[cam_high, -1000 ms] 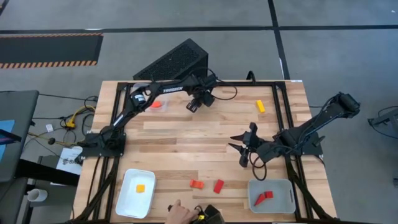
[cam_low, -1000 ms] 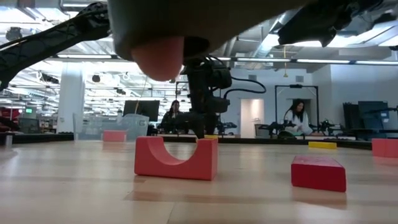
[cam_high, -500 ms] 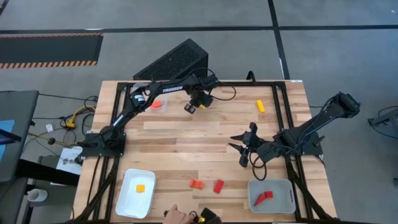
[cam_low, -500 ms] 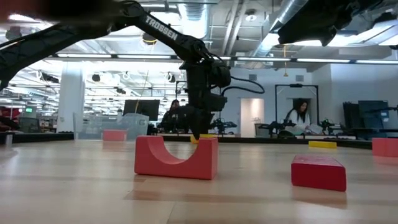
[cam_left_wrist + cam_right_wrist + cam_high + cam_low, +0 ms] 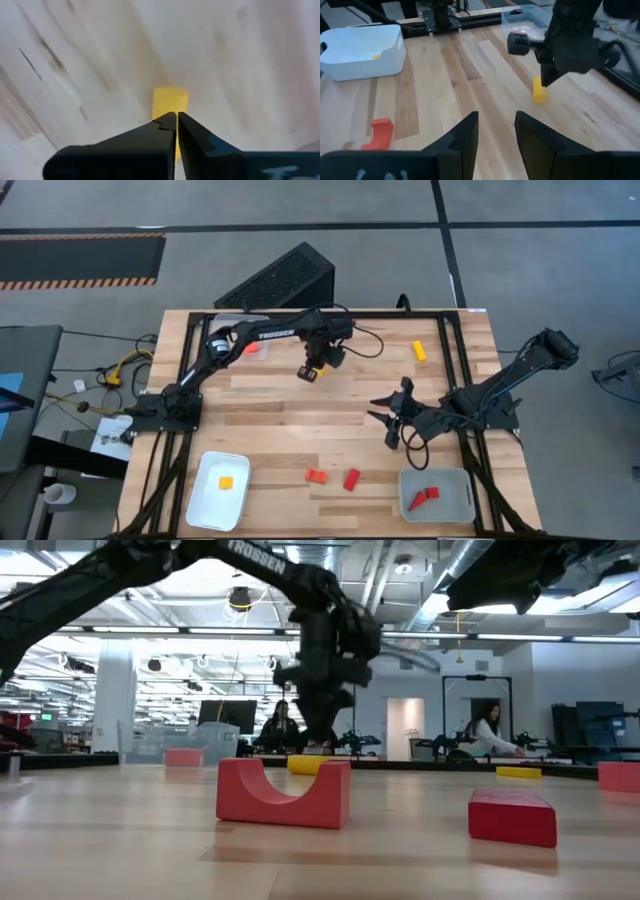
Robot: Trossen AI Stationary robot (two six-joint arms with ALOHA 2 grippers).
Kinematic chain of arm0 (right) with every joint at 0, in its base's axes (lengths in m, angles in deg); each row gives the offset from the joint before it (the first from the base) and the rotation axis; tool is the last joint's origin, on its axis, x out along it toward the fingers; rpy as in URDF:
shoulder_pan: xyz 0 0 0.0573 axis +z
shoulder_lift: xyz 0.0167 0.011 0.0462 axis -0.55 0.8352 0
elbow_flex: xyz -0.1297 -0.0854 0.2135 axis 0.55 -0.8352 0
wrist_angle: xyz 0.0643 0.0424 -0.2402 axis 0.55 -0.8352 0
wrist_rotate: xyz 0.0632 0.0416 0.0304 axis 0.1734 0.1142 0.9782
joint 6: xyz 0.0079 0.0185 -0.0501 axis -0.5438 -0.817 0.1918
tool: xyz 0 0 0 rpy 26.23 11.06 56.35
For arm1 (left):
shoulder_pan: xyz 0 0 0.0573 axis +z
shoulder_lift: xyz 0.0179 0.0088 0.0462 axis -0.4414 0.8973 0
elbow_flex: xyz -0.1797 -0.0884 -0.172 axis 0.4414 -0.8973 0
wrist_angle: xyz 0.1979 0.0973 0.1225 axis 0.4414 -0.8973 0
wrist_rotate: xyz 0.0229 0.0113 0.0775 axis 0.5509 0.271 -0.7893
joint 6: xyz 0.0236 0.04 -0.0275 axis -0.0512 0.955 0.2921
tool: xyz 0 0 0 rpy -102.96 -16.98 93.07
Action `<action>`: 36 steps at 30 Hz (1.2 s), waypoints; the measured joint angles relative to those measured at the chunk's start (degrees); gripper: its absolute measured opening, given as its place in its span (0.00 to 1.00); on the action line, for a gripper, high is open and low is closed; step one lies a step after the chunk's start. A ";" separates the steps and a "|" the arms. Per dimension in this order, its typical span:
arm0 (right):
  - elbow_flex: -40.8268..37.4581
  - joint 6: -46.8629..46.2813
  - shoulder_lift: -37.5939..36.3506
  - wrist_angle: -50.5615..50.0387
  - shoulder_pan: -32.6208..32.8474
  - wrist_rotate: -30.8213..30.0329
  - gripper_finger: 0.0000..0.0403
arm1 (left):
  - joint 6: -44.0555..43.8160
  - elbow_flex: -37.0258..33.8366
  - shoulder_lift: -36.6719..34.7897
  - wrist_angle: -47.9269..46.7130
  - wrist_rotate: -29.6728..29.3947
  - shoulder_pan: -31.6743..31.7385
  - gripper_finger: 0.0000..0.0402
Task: Sort & place blocks by color
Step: Put the left yellow block into the white bin, then put the bottom yellow block into the white bin
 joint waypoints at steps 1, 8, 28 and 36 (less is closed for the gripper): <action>0.00 0.00 -0.01 0.00 0.00 0.43 0.38 | -0.64 0.09 -0.34 -0.03 0.11 -0.61 0.00; 0.00 -0.15 -0.01 0.27 1.06 1.82 0.38 | -3.37 0.06 -0.21 -1.19 -2.46 -3.65 0.03; 0.00 -0.44 -0.01 2.92 5.31 2.20 0.38 | -16.21 -37.69 -32.89 18.43 -1.85 -6.27 0.21; 0.00 0.24 -0.01 4.58 4.92 2.17 0.38 | -20.26 -60.93 -45.49 35.17 -1.05 -9.28 0.37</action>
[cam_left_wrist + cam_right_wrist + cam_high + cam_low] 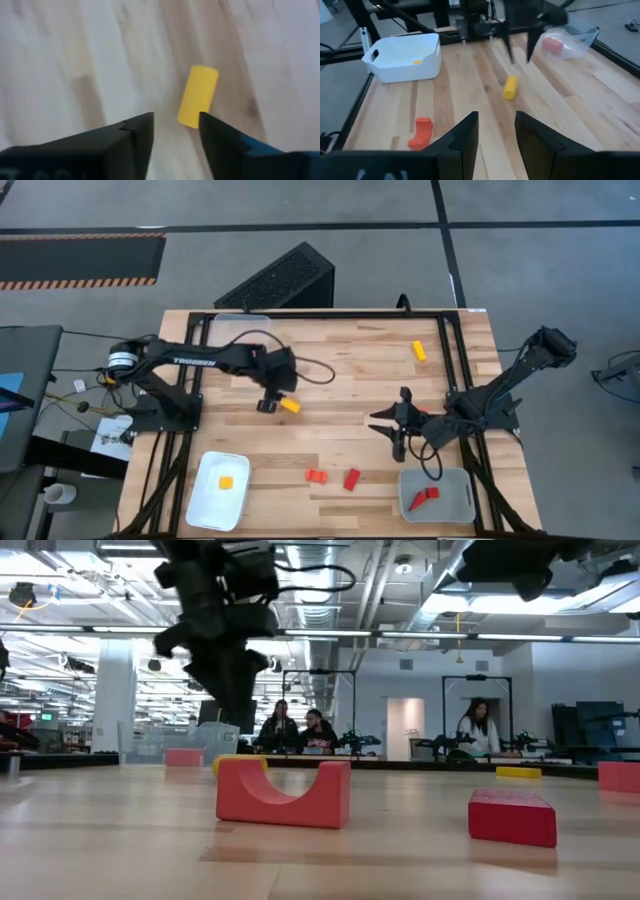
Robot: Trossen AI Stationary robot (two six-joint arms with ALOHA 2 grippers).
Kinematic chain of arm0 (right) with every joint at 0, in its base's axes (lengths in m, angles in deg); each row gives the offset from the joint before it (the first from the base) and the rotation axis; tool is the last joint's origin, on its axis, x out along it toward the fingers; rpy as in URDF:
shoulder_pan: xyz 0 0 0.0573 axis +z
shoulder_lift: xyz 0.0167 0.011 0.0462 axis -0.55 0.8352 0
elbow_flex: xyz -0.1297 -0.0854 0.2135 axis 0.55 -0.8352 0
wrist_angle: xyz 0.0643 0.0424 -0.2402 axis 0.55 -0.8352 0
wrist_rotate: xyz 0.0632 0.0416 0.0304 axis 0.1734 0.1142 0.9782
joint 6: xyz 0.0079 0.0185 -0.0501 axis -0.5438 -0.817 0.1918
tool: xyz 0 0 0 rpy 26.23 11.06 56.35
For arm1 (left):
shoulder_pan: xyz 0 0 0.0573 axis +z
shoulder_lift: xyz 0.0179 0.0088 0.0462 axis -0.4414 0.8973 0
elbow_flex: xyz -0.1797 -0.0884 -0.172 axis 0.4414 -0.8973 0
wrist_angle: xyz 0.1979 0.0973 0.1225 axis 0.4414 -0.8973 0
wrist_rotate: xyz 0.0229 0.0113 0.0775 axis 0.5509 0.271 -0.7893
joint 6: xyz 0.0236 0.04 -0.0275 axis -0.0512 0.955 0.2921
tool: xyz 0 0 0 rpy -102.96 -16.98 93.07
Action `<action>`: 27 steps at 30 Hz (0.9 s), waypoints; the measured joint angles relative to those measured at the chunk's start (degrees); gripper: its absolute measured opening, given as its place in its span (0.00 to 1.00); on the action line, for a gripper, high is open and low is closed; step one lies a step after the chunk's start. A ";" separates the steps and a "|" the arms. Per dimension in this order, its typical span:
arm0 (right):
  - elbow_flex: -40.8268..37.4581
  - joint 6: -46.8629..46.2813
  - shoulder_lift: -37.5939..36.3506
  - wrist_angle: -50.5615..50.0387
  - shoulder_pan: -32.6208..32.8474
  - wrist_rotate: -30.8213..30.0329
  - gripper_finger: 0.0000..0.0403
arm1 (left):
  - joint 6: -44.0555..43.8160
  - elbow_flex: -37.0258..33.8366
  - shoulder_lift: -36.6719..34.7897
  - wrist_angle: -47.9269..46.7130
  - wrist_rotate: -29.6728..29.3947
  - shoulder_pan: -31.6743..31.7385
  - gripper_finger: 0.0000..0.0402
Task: Sort & place blocks by color
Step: Put the bottom yellow block into the white bin
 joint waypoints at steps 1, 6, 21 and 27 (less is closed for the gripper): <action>0.00 0.07 0.02 0.04 -0.38 -0.01 0.38 | -0.75 -0.75 0.08 0.28 -0.06 -0.64 0.41; 0.00 0.23 0.02 0.11 -2.25 0.01 0.38 | -0.95 -1.77 2.71 0.94 -3.36 -5.19 0.65; 0.00 0.23 0.01 -0.17 -3.22 0.06 0.38 | -8.80 -1.40 14.20 0.96 -3.08 -10.72 0.70; 0.00 0.23 0.02 -0.07 -3.10 0.06 0.38 | -10.27 -1.13 15.15 1.71 -3.20 -10.16 0.30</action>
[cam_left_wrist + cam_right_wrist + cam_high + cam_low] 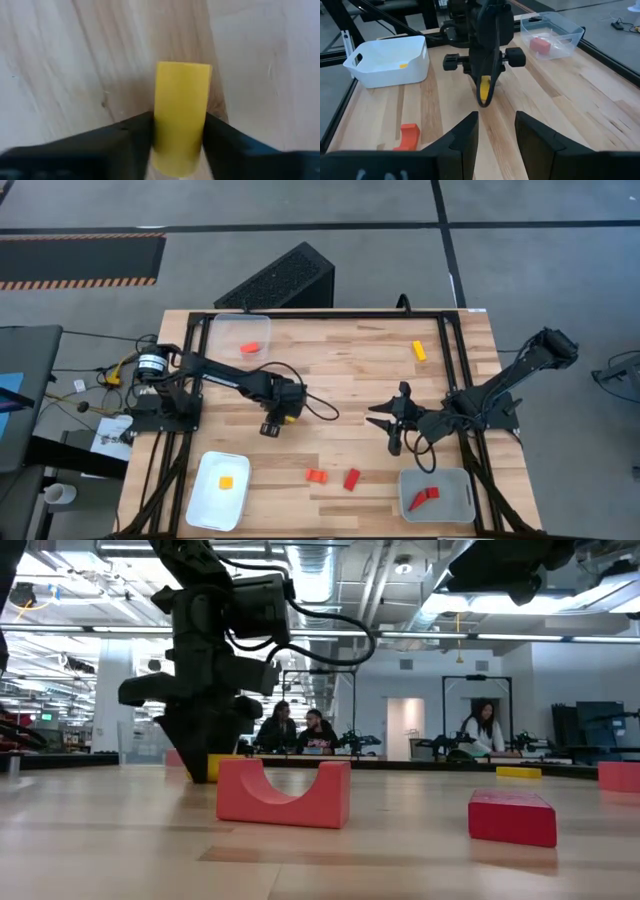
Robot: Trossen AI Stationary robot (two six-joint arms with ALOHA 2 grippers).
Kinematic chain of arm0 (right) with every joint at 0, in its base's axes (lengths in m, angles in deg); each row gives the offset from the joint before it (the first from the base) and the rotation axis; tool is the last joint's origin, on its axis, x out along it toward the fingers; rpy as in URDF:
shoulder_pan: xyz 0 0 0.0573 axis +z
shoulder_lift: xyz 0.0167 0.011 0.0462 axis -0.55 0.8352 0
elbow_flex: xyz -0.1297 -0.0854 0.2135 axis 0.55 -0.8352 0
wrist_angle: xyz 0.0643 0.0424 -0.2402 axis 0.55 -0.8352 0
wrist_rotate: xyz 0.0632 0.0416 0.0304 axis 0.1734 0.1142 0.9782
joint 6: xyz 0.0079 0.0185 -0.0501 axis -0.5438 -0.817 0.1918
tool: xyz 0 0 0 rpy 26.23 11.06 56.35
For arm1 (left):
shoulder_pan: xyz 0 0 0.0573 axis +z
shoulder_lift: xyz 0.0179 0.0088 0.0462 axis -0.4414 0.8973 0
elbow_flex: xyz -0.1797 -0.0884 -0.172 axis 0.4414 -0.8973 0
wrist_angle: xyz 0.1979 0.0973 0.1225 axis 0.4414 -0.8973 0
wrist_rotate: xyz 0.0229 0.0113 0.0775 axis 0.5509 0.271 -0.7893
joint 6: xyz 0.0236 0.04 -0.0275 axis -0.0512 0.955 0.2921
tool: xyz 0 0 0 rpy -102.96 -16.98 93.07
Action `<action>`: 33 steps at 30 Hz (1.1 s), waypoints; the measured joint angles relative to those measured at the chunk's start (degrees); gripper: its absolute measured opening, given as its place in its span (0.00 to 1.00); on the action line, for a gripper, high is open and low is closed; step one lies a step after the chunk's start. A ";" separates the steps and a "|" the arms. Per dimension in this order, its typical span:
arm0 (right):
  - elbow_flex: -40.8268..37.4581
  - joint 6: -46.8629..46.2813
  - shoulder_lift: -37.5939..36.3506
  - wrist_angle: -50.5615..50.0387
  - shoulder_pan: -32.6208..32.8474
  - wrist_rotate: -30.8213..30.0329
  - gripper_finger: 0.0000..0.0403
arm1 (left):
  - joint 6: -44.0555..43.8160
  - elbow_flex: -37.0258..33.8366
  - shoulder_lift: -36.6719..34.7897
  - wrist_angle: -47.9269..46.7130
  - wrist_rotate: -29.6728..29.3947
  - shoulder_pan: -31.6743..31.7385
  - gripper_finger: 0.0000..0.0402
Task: Sort & place blocks by color
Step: Put the bottom yellow block into the white bin
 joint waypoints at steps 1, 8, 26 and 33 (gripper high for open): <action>0.00 0.02 0.00 -0.04 0.00 0.02 0.38 | -0.51 0.31 0.02 -0.39 0.04 0.02 0.24; 0.00 0.02 0.00 -0.22 0.00 0.02 0.38 | -2.79 6.48 0.62 -11.23 -1.86 -1.26 0.23; 0.04 0.98 0.00 1.18 1.95 -0.04 0.38 | -46.79 11.56 -22.97 -31.62 -2.09 -28.62 0.23; 0.04 -1.77 0.00 1.95 2.61 -0.03 0.38 | -70.06 11.27 -22.06 -31.29 -4.31 -47.95 0.23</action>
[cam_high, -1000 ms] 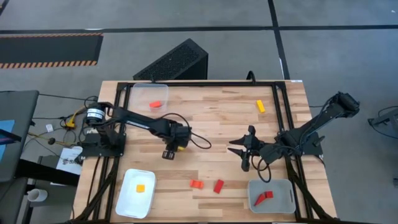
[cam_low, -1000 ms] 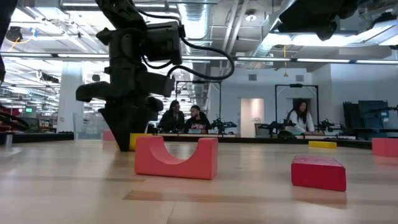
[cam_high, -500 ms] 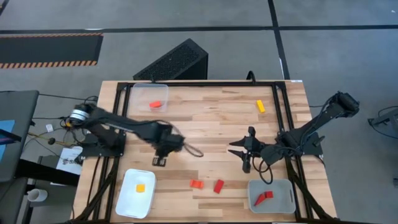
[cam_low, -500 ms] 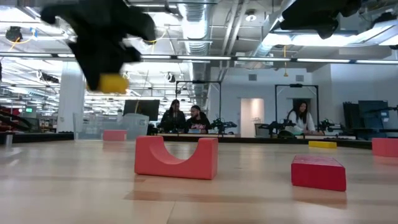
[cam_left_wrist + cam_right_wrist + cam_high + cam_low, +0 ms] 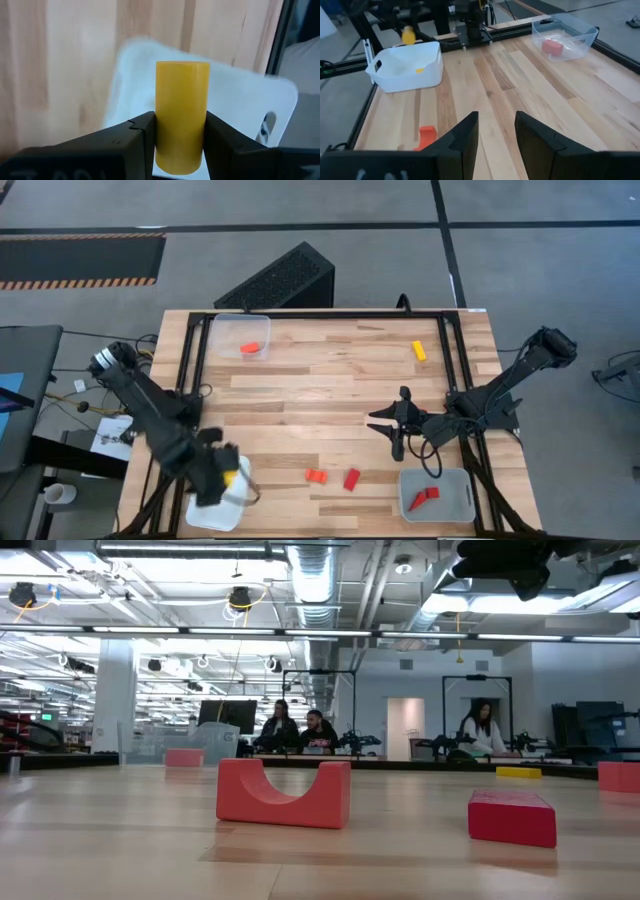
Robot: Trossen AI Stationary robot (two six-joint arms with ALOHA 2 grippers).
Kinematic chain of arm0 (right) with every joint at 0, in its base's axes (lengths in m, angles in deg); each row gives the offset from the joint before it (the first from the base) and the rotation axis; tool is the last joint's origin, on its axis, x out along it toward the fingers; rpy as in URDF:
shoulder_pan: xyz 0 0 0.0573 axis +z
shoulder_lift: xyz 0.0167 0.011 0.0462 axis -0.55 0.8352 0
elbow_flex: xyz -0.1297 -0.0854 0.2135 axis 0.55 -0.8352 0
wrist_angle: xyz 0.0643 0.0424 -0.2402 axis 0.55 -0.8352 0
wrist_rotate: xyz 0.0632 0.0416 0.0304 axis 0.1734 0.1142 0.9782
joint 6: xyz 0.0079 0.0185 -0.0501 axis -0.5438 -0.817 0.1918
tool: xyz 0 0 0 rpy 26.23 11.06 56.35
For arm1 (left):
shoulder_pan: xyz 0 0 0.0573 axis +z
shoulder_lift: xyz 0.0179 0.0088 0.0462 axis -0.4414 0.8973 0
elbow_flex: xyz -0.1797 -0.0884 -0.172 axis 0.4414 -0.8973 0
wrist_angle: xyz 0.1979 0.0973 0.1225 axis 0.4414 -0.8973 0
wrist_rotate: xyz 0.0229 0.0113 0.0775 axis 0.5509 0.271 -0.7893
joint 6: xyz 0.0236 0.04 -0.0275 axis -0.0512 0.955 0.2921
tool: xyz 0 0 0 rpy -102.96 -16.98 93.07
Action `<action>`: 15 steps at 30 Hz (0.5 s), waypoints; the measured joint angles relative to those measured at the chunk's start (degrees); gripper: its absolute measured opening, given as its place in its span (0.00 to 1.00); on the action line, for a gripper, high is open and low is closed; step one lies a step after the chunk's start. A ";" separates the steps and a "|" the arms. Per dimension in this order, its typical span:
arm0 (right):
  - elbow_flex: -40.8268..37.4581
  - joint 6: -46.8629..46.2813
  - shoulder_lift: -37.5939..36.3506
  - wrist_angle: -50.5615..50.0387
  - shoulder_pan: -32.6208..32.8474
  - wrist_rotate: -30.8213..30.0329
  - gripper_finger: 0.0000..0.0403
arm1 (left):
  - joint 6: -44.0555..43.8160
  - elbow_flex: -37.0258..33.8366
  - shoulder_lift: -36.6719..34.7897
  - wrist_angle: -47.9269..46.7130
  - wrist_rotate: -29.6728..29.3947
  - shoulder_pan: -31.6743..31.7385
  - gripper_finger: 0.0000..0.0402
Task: Sort & place blocks by color
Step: Put the bottom yellow block into the white bin
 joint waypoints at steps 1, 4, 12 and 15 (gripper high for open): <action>0.00 -0.02 0.00 0.02 0.10 -0.01 0.38 | -2.20 -0.02 0.92 0.05 -0.70 -2.06 0.23; 0.00 0.22 -0.02 0.79 0.10 -0.08 0.38 | -6.27 -0.04 3.63 0.52 -3.50 -7.32 0.23; 0.00 3.13 -0.01 3.13 -0.49 -1.98 0.38 | -8.41 -2.81 6.44 5.46 -5.02 -10.60 0.23; 0.00 4.64 -0.01 4.41 -0.79 -1.97 0.38 | -9.37 -8.58 3.70 11.33 -3.43 -10.33 0.23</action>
